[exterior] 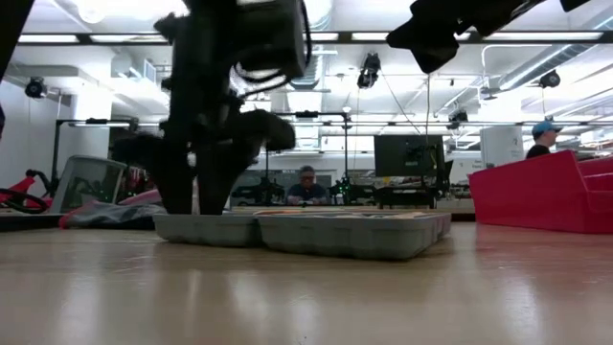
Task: Prefit tool cases
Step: Remove the electrical tape from the pre-fit tool case
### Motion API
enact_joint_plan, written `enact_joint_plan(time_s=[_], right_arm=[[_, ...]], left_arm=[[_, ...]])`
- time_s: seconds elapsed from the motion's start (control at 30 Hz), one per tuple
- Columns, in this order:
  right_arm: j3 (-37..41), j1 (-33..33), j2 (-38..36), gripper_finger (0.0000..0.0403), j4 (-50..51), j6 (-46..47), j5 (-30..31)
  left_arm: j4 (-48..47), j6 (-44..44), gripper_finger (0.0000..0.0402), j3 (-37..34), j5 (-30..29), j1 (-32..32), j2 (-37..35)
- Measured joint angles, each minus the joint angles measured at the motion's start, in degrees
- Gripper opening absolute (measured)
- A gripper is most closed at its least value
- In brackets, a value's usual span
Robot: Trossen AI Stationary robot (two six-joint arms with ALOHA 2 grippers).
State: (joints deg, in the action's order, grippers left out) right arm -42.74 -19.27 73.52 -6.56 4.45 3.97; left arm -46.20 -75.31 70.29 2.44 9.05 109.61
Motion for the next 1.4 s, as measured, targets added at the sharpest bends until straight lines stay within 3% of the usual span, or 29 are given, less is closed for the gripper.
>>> enact_joint_plan(time_s=[0.13,0.23,0.43,0.67,1.03,1.23,1.4], right_arm=[[0.0,-0.09,-0.05,0.0172,0.0,0.0,0.01],[0.0,-0.22,-0.07,0.0172,-0.1,0.0,0.04],[0.0,-0.25,-0.22,0.0172,-0.33,-0.01,0.04],[-0.02,-0.37,-0.28,0.0172,-0.59,0.0,0.06],[-0.02,-0.76,-0.35,0.0172,-0.56,0.85,0.06],[-0.02,-0.76,-0.35,0.0172,-0.6,0.91,0.06],[-0.02,-0.76,-0.35,0.0172,-0.59,0.92,0.06]], left_arm=[[5.73,-0.4,0.0142,-4.96,3.31,-0.86,-0.23],[5.48,0.26,0.0117,-4.32,2.51,-0.73,-0.25],[2.51,5.84,0.0016,-1.15,1.21,-0.95,0.17],[-0.42,6.8,0.0003,2.41,-0.34,-1.02,0.3],[-17.16,7.71,0.0003,18.9,-0.74,0.21,0.27],[-18.28,7.35,0.0002,19.22,-0.23,0.27,0.26],[-12.46,7.2,0.0002,16.9,-1.55,0.27,0.21]])
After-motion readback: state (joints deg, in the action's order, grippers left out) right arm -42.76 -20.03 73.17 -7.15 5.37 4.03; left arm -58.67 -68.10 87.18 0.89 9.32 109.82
